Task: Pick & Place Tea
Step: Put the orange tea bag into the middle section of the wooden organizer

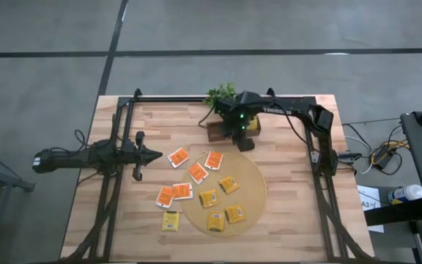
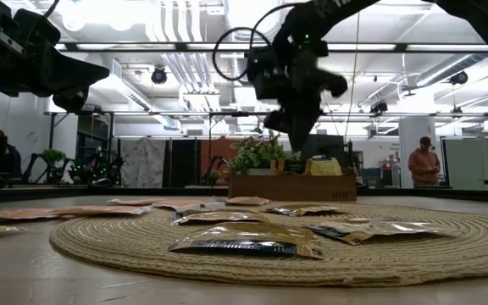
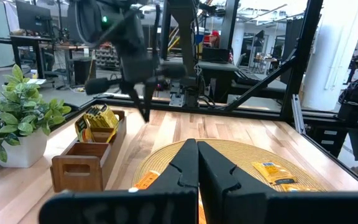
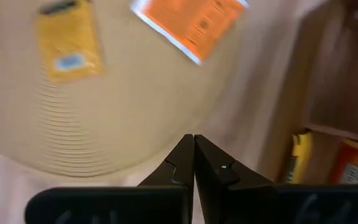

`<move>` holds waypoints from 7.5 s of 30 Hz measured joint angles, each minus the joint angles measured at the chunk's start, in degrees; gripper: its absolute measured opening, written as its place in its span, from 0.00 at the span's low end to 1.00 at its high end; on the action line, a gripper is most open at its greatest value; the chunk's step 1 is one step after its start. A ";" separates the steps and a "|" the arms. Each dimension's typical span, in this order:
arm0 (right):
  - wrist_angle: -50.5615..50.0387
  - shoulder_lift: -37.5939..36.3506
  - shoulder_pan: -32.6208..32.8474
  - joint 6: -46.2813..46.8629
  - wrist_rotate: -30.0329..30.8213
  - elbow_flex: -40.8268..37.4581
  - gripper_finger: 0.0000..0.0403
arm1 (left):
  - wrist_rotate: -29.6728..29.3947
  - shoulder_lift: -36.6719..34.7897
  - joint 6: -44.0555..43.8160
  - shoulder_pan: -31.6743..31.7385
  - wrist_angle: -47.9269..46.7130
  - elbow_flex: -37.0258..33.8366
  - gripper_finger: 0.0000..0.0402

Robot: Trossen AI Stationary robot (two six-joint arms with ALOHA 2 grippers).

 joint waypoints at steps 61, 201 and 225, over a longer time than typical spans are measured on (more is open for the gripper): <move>15.51 -17.98 17.31 17.01 22.97 -6.26 0.02 | 0.00 0.00 0.00 0.02 -0.02 -0.02 0.00; 14.39 8.13 30.38 77.69 14.13 -1.59 0.52 | 0.00 0.00 0.00 0.07 0.00 -0.01 0.00; 9.55 8.35 28.94 86.80 12.83 -0.25 0.52 | 0.00 0.00 0.00 0.00 -0.02 0.00 0.00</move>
